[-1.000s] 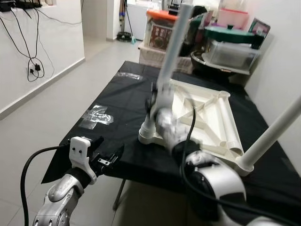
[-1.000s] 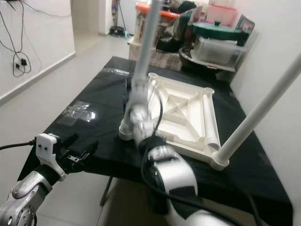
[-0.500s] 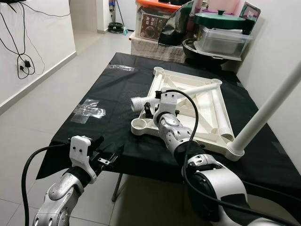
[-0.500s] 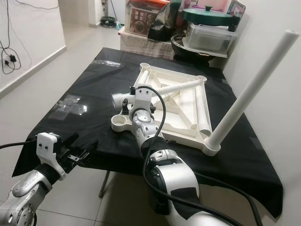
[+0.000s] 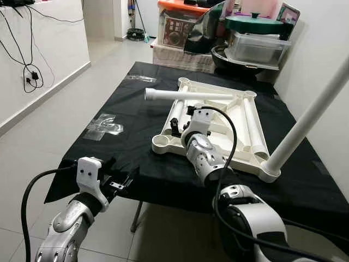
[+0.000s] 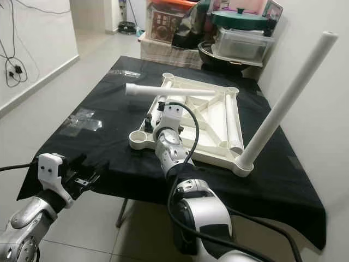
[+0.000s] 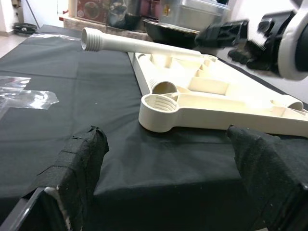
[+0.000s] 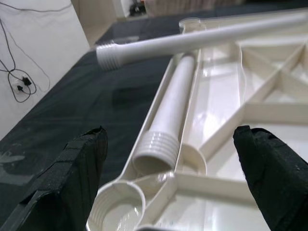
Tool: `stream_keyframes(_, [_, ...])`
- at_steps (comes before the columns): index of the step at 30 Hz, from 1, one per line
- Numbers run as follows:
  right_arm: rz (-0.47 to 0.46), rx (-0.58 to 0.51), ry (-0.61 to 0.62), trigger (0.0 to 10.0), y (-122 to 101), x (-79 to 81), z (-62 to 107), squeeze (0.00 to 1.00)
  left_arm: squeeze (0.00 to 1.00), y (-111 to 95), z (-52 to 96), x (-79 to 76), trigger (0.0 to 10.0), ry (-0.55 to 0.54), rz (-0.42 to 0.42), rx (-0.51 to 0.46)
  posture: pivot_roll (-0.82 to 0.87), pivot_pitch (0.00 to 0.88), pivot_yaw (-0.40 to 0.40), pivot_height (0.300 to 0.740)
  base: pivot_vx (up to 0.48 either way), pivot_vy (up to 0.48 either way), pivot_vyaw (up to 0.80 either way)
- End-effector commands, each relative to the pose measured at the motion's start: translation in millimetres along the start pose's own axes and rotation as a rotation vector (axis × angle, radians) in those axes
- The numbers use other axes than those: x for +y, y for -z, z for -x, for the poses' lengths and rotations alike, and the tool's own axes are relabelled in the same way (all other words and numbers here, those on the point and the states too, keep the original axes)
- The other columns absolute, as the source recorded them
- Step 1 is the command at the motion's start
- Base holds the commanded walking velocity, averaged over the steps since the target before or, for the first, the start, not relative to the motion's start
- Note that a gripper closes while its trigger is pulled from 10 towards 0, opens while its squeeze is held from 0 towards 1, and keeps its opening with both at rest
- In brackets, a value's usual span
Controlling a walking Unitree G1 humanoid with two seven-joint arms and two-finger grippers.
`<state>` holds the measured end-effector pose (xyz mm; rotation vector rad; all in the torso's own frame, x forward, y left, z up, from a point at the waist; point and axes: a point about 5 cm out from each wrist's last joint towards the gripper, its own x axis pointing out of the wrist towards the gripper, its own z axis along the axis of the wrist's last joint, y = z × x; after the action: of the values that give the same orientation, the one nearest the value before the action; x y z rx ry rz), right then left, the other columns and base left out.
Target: Building children table
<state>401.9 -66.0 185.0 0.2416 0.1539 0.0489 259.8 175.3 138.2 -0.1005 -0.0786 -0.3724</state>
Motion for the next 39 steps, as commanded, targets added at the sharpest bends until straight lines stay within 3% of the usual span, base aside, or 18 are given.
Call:
stream_keyframes(1, [0.028,-0.024,0.002,10.0,-1.6,-1.2,0.7,0.45,0.0,-0.5,-0.7,1.1,10.0,-0.008,-0.015,0.0,0.09,0.0,-0.119,0.74,0.0,0.0,0.0])
stream_keyframes(2, [0.069,-0.042,0.005,10.0,-2.5,-2.5,1.4,0.0,0.0,-0.2,-0.9,2.5,10.0,-0.024,-0.019,0.001,0.08,0.0,-0.114,0.74,0.0,0.0,0.0])
stream_keyframes(15, [0.125,-0.064,0.02,10.0,7.5,-12.2,9.6,0.0,0.0,0.0,-0.1,7.4,10.0,-0.069,-0.03,0.014,0.09,0.0,-0.11,0.74,0.0,0.0,0.0])
stream_keyframes(30, [0.008,-0.064,-0.112,10.0,13.0,-2.2,17.6,0.0,0.0,2.1,-0.7,8.4,10.0,-0.083,-0.044,0.029,0.09,0.0,-0.105,0.74,0.0,0.0,0.0])
stream_keyframes(39, [0.018,-0.072,-0.135,10.0,13.4,-1.0,20.0,0.0,0.0,1.9,-2.0,9.2,10.0,-0.084,-0.048,0.029,0.09,0.0,-0.104,0.74,0.0,0.0,0.0])
